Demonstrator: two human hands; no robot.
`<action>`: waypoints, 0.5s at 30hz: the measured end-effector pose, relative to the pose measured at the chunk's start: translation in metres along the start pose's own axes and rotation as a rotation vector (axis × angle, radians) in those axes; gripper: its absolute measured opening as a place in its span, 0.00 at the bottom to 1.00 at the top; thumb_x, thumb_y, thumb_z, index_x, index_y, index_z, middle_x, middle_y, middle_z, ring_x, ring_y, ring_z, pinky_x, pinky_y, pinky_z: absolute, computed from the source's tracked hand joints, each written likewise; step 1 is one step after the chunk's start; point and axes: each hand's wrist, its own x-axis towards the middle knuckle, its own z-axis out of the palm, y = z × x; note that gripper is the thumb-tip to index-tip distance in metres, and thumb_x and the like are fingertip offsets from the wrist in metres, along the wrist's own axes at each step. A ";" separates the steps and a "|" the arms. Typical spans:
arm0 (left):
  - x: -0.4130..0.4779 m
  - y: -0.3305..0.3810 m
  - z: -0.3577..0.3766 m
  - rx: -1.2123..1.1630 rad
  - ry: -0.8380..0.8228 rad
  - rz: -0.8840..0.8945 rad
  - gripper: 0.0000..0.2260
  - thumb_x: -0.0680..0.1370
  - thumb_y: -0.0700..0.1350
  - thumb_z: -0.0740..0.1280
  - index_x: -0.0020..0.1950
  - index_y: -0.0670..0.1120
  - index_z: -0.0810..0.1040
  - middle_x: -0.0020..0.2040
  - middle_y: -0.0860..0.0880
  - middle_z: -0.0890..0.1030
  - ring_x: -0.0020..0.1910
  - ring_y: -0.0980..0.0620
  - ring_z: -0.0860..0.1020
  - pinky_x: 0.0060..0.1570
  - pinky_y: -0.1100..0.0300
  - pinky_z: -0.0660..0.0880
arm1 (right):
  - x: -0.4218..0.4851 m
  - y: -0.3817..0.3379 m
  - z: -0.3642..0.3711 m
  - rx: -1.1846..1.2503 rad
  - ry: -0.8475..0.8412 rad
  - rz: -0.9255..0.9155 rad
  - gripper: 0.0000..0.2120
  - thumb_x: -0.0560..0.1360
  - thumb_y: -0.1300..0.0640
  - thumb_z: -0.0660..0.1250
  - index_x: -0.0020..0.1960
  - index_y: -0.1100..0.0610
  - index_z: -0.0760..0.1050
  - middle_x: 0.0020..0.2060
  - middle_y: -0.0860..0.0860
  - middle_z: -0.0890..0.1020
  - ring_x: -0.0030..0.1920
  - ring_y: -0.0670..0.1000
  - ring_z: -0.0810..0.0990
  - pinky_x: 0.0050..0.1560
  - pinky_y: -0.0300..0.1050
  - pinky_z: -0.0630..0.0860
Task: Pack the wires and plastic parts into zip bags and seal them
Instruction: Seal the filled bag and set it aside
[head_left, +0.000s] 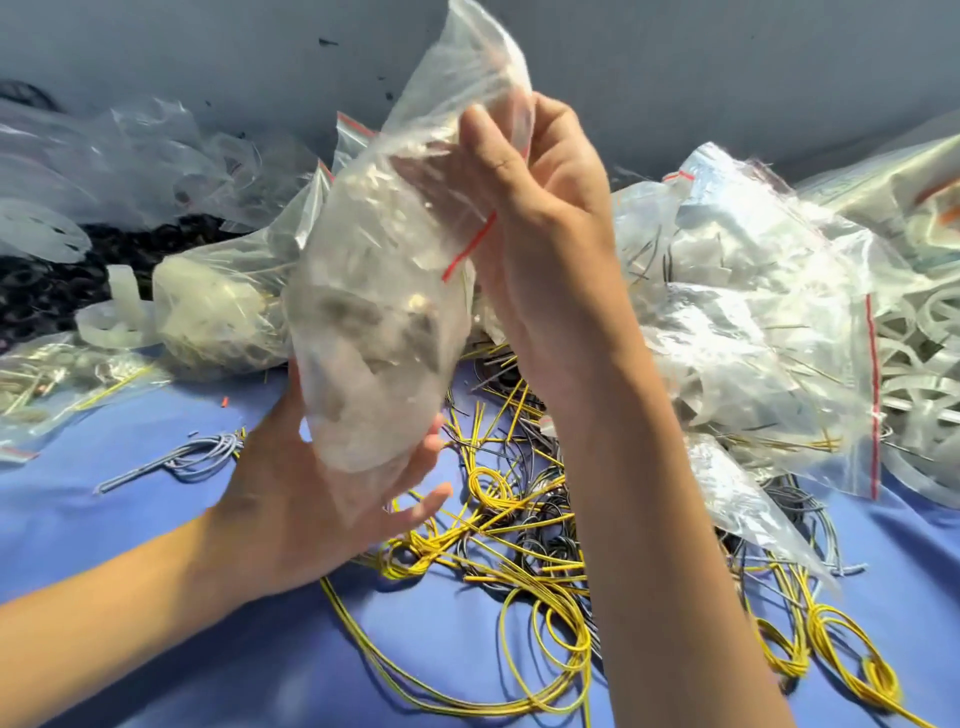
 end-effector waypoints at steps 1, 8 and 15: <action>-0.001 0.000 0.005 -0.020 0.040 0.041 0.33 0.62 0.65 0.74 0.58 0.43 0.81 0.51 0.45 0.83 0.45 0.47 0.83 0.50 0.46 0.78 | 0.000 0.002 0.000 -0.044 0.039 0.033 0.08 0.78 0.72 0.56 0.47 0.60 0.65 0.34 0.53 0.73 0.28 0.43 0.75 0.33 0.37 0.78; -0.004 0.026 0.010 0.040 0.206 0.249 0.28 0.56 0.52 0.79 0.53 0.43 0.82 0.57 0.41 0.81 0.55 0.40 0.80 0.46 0.41 0.79 | 0.000 -0.009 -0.036 -0.680 0.083 0.307 0.09 0.74 0.68 0.56 0.47 0.55 0.69 0.16 0.44 0.69 0.16 0.42 0.64 0.20 0.29 0.58; -0.026 0.070 -0.005 0.384 0.232 0.406 0.28 0.57 0.52 0.78 0.56 0.47 0.82 0.64 0.43 0.76 0.57 0.46 0.77 0.64 0.47 0.71 | -0.007 0.000 -0.042 -0.721 -0.080 0.454 0.16 0.73 0.49 0.70 0.56 0.45 0.66 0.44 0.46 0.82 0.35 0.37 0.80 0.31 0.36 0.77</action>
